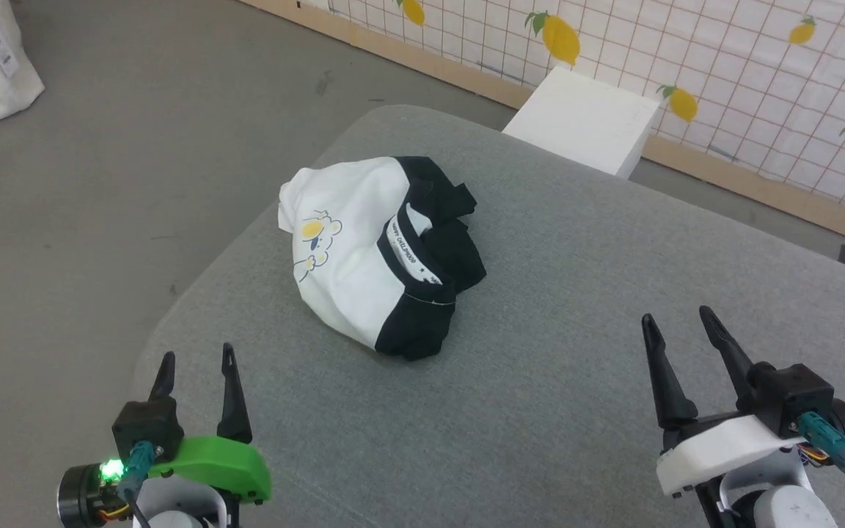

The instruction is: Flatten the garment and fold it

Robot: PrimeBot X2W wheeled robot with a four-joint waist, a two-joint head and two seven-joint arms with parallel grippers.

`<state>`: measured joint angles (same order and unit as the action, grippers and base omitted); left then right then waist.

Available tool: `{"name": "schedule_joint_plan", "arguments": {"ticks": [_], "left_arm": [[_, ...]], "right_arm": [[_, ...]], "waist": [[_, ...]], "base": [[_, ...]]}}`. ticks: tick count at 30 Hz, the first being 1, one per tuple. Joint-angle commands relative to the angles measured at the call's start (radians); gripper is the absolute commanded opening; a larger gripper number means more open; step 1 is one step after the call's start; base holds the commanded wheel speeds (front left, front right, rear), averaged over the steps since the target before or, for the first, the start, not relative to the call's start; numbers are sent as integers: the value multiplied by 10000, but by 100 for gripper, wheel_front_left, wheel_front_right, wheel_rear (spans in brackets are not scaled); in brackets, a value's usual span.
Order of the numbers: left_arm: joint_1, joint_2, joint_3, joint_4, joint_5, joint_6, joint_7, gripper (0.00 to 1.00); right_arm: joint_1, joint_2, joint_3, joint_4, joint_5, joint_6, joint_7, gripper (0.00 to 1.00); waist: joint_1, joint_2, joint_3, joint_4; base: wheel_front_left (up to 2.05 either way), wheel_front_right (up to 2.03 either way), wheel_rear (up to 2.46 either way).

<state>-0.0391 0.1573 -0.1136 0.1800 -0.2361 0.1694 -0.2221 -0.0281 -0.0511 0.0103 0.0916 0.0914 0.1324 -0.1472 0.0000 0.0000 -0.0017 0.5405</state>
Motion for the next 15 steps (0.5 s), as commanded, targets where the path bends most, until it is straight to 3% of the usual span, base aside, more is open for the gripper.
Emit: {"name": "schedule_joint_plan", "arguments": {"ticks": [1,7,15], "left_arm": [[-177,73,-37,41,-131,97,-114,100],[-527,275,23,184,-520,18,-56,100],[-2243,839,524,914,-1771,-499,1279,100]], "right_arm": [[-192,6,30,42,96,-15,-83,100],[-399,8,181,30,121,-16,-123,100],[-1241,9,626,-221,-119,-17,-80,100]], "waist": [[0,0,70,15],[0,0,399,-299],[0,0,1854,-2011]], "base": [[0,0,0],[0,0,0],[0,0,0]]}}
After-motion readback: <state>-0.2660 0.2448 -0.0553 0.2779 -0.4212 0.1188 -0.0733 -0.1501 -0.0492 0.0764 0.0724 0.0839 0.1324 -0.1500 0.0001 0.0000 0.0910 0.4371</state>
